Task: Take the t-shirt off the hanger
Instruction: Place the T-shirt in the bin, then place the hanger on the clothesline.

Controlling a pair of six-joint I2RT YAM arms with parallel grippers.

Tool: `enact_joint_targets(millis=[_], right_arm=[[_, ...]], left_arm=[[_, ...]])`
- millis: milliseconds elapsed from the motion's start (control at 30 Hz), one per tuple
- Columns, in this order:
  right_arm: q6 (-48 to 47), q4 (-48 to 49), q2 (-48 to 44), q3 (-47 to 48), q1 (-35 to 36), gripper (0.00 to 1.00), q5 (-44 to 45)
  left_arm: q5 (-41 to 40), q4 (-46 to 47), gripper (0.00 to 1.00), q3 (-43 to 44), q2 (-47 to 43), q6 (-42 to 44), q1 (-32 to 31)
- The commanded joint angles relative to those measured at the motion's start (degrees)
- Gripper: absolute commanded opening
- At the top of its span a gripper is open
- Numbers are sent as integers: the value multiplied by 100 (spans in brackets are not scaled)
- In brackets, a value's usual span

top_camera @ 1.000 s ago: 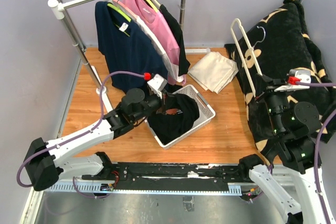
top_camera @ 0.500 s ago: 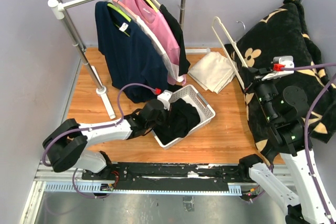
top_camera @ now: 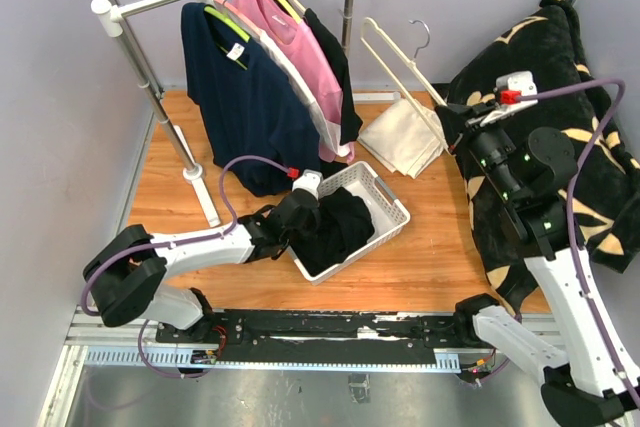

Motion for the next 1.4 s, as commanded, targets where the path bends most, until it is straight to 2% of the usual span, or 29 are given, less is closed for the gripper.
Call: enact_joint_targets(millis=[0,33,100,167,267,467,733,1000,1367], right_arm=[[-79,493,309,400,51,1,-490],[-74,536,404,462,51,1,-548],[-70,676,581,551,52,1,-632],[-109,789,778,719,51,1,-707],[-227,949,1109,932,51,1,-779],[-317,1405,1845,1357,52,1,-996],[-210,2012,2958,2201,53,1,-1141],[-61,2241,3988,3140,51,1,-1413],[307,2663,5031,3914,56,1,-1750]], left_arm=[[-243,-285,37,233,-165,63,-27],[-205,-268,54,246,-234,64,-27],[-144,-215,75,219,-450,77,-27],[-135,-163,84,161,-737,100,-27],[-127,-194,90,114,-1197,155,-27],[102,-210,91,22,-2049,258,-27],[181,262,94,-453,-3154,304,-27],[167,671,94,-755,-3768,473,-27],[-42,966,94,-1022,-4326,856,-27]])
